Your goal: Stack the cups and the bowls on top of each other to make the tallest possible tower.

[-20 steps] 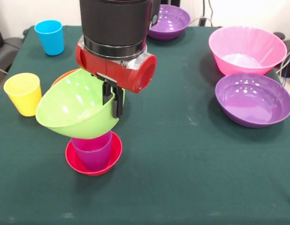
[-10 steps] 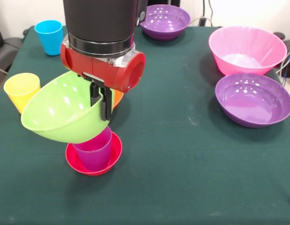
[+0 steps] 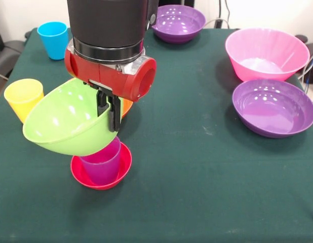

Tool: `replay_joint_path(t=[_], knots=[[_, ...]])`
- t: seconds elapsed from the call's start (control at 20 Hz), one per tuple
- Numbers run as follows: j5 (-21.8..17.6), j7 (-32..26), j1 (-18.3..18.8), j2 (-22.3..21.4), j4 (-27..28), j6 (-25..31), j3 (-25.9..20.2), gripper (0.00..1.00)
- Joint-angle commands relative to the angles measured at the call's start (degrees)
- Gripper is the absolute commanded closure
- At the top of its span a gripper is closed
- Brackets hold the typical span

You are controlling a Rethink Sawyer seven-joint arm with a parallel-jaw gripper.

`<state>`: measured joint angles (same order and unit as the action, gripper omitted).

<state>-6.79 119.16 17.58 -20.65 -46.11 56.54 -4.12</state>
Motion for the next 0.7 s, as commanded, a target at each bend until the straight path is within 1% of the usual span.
replay_joint_path(t=[0.05,0.45,0.7], knots=[[-3.6,-13.9,0.0,0.6,-3.4,1.2,-4.8,1.0],[-3.7,-14.2,0.7,0.4,-5.8,-1.4,-5.1,1.0],[-3.8,-14.3,0.9,0.6,-6.1,-1.7,-5.2,1.0]])
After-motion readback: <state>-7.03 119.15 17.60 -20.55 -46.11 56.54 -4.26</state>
